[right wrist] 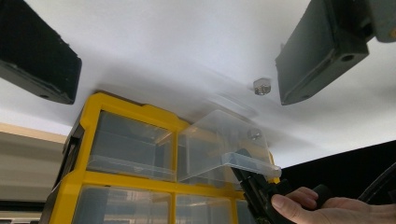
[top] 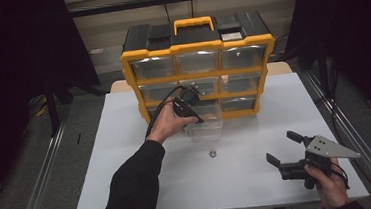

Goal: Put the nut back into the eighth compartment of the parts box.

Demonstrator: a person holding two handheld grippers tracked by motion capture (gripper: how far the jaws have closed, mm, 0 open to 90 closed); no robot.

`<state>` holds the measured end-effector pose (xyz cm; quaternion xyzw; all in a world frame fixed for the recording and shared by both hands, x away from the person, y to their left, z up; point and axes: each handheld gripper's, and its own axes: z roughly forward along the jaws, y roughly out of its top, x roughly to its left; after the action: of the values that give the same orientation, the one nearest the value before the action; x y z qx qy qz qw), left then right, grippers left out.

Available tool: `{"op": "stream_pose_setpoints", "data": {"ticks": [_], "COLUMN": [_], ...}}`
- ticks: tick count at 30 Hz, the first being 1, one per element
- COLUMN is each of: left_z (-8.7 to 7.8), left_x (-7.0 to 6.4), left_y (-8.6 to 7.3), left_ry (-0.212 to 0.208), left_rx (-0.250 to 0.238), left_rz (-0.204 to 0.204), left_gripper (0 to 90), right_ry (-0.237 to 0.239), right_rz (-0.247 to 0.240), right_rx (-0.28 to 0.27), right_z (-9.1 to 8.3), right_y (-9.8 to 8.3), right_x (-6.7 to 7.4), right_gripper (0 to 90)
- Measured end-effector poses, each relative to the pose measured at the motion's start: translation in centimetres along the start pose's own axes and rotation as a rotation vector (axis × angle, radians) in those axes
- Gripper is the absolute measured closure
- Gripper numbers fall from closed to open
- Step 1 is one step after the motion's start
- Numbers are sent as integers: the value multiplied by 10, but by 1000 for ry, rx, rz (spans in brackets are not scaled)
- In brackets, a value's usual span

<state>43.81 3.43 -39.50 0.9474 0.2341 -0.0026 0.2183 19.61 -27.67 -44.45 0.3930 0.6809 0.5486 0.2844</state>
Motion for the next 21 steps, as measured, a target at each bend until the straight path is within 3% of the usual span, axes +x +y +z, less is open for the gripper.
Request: {"op": "stream_pose_setpoints", "data": {"ticks": [9, 21], "left_z": [-7, -24], "left_x": [-1, -8], "left_y": [-1, -3], "left_ry": [-15, -30], "left_rx": [-8, -82], "left_rz": [7, -7], "left_gripper": [676, 659], "right_ry": [1, 8], "right_rz": [2, 0], "right_rx": [2, 3], "right_z": [0, 1], "right_y": [0, 0], "right_x": [0, 1], "right_gripper": [2, 3]}}
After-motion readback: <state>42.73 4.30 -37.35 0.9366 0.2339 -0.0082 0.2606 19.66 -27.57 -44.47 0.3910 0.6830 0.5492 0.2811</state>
